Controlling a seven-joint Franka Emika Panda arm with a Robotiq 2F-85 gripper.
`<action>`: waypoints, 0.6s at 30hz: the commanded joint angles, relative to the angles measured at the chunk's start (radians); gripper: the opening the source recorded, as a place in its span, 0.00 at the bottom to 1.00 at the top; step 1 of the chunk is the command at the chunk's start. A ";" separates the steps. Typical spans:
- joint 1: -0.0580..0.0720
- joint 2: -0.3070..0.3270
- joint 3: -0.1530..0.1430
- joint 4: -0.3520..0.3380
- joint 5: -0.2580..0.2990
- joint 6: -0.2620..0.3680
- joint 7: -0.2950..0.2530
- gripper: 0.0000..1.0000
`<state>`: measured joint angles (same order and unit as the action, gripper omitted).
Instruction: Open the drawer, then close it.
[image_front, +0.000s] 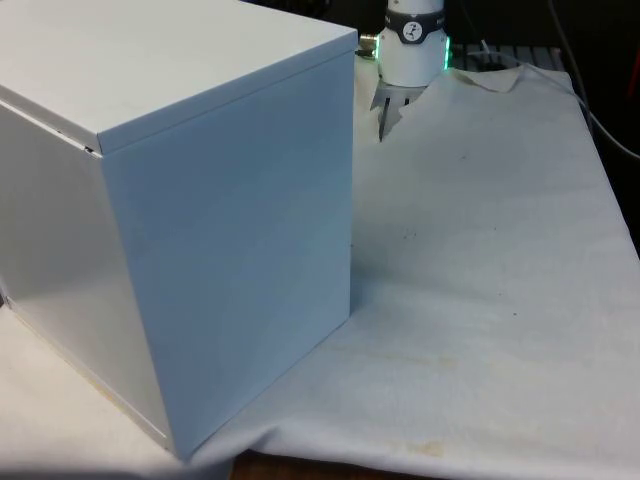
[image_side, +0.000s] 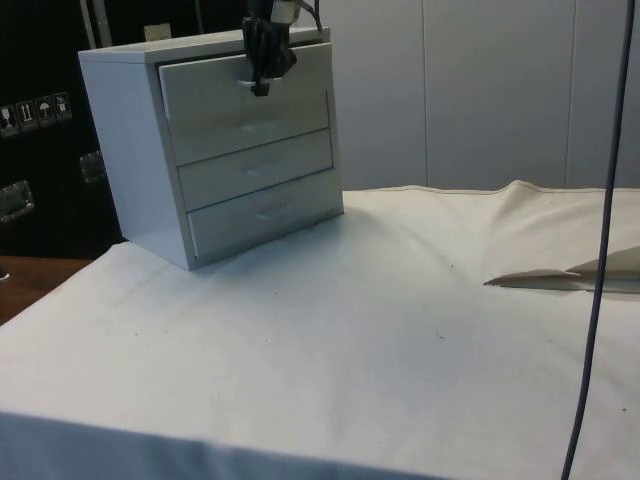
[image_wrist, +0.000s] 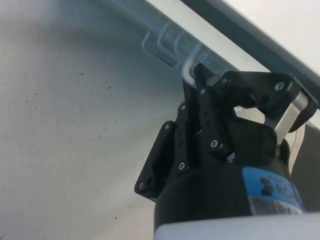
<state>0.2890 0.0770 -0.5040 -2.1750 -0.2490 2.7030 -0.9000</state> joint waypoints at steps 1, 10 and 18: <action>-0.008 -0.040 -0.010 -0.014 -0.011 -0.024 -0.018 0.01; -0.003 -0.064 -0.012 -0.018 -0.013 -0.045 -0.033 0.01; -0.003 -0.124 -0.011 -0.061 -0.021 -0.065 -0.052 0.01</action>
<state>0.2910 -0.0280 -0.5110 -2.2270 -0.2490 2.6490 -0.9620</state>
